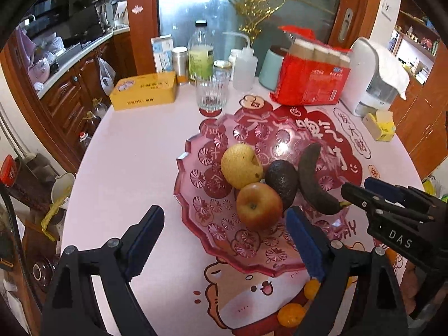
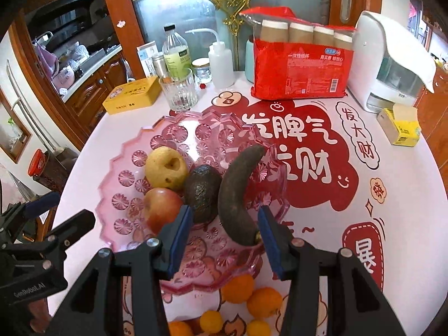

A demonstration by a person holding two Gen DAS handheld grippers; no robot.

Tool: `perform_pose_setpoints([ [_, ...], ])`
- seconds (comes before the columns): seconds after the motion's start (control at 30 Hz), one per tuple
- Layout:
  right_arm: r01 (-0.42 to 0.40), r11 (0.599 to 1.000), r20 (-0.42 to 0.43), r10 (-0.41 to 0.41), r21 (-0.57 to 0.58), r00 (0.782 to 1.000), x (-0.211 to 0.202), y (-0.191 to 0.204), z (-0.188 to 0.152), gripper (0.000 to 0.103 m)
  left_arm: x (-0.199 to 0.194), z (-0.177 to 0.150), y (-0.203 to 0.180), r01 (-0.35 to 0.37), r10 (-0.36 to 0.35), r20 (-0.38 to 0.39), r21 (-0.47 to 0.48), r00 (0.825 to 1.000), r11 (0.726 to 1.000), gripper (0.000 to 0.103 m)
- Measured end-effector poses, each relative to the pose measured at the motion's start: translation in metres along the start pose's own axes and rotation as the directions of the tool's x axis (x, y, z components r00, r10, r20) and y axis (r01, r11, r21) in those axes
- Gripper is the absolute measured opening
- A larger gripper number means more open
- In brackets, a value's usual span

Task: Organize fruits
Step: 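Lower apple and banana into the pink bowl and open both tools, then withdraw both tools from the bowl toward the mandarins on the cloth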

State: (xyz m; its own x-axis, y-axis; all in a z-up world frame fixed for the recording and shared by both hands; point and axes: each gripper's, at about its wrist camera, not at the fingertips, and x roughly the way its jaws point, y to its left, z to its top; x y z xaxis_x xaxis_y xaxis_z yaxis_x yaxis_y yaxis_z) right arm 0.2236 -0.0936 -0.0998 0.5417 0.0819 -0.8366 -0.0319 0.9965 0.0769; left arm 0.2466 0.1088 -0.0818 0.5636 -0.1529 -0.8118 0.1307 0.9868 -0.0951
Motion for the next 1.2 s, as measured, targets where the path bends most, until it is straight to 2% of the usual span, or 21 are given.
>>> perform_pose_setpoints([
  [0.27, -0.021, 1.0, 0.054, 0.022, -0.021, 0.998, -0.038, 0.002, -0.008, 0.049, -0.038, -0.006, -0.006, -0.024, 0.024, 0.048, -0.002, 0.999, 1.0, 0.089],
  [0.37, -0.037, 0.999, 0.07, 0.039, -0.029, 0.997, -0.049, 0.001, -0.01, 0.049, -0.049, -0.01, -0.008, -0.038, 0.039, 0.059, -0.013, 0.997, 0.999, 0.092],
  [0.6, -0.065, 0.997, 0.09, 0.068, -0.029, 0.994, -0.07, -0.009, -0.02, 0.049, -0.063, -0.027, -0.021, -0.05, 0.051, 0.045, -0.021, 0.998, 0.999, 0.094],
  [1.2, -0.087, 0.996, 0.144, 0.091, -0.035, 0.985, -0.123, -0.067, -0.056, 0.049, -0.102, -0.057, -0.079, -0.103, 0.103, 0.072, 0.006, 0.992, 0.995, 0.094],
])
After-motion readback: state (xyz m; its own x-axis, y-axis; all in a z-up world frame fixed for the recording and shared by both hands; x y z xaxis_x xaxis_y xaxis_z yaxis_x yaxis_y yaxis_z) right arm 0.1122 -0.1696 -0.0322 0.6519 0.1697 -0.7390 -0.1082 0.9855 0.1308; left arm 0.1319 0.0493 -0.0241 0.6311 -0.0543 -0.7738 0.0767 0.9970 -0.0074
